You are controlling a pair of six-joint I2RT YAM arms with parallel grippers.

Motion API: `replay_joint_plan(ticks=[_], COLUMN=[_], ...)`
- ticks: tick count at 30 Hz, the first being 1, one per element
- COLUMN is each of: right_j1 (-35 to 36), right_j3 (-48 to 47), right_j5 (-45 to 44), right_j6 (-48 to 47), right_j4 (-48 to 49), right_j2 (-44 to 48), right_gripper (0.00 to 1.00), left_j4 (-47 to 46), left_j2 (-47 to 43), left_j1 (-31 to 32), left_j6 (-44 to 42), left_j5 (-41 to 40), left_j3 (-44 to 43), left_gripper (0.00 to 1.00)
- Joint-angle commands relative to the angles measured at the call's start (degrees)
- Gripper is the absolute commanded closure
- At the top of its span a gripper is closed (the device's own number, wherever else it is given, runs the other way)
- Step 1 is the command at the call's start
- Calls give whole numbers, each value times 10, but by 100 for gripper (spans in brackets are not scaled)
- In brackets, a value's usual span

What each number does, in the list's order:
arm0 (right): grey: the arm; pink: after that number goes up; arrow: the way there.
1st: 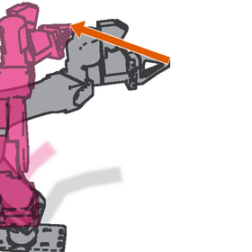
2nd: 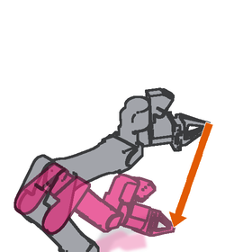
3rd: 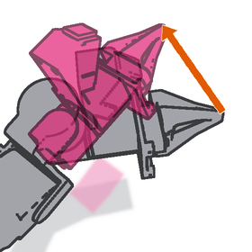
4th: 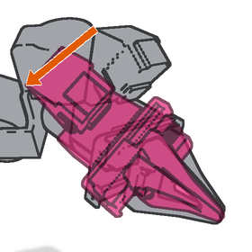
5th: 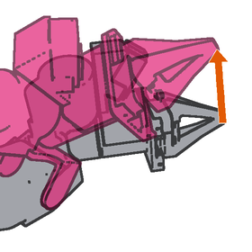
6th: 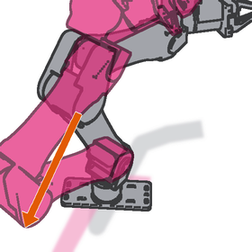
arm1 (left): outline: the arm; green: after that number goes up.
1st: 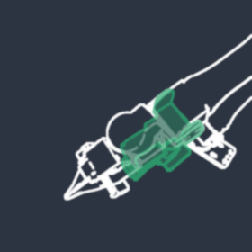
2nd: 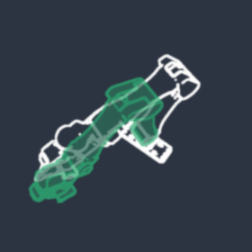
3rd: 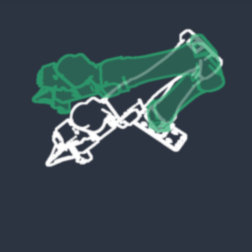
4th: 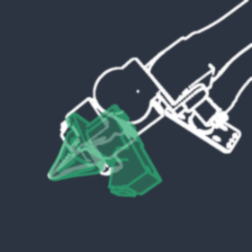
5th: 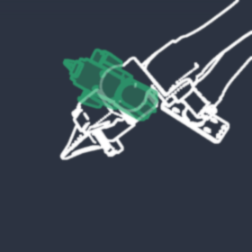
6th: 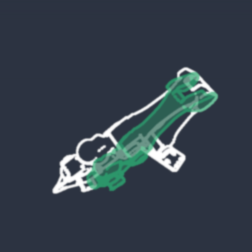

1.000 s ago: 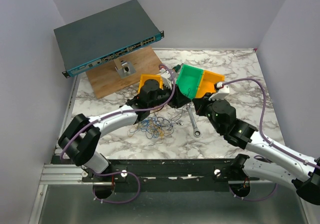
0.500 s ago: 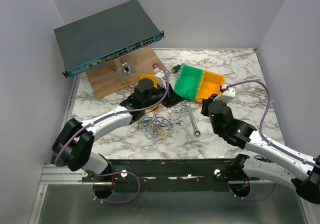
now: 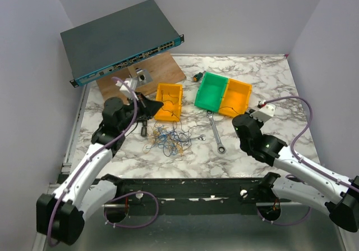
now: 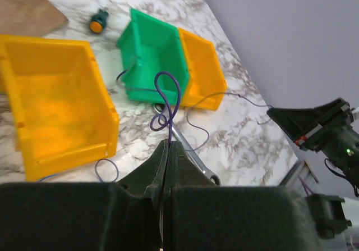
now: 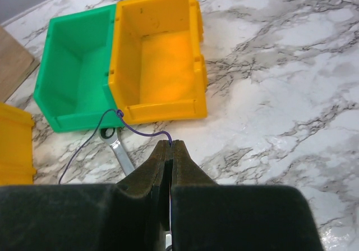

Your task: Untangle the cables

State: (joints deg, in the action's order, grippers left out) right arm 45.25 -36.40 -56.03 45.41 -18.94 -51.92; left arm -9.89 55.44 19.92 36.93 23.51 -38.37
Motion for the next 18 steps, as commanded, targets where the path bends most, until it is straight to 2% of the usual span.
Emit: replay_joint_plan(ticks=[1, 4, 9, 12, 15, 18], right_j1=[-7, -8, -8, -9, -9, -9], right_j3=[-3, -11, -7, -10, -32, -46], right_j5=[-55, -38, 37, -12, -89, -147], right_j6=[28, 4, -49, 14, 127, 193], right_j4=[-36, -31, 5, -44, -147, -227], right_j2=[15, 18, 24, 25, 32, 58], right_gripper=[99, 99, 99, 99, 99, 99], left_j4=[70, 109, 169, 239, 321, 385], left_j2=[-112, -156, -180, -192, -200, -207], left_j1=[-25, -27, -28, -29, -43, -62], left_j6=[-4, -25, -47, -86, -115, -129], left_j5=[-99, -117, -96, -156, -272, -364], left_j3=[27, 9, -54, -117, -193, -251], left_gripper=[100, 100, 100, 100, 100, 100])
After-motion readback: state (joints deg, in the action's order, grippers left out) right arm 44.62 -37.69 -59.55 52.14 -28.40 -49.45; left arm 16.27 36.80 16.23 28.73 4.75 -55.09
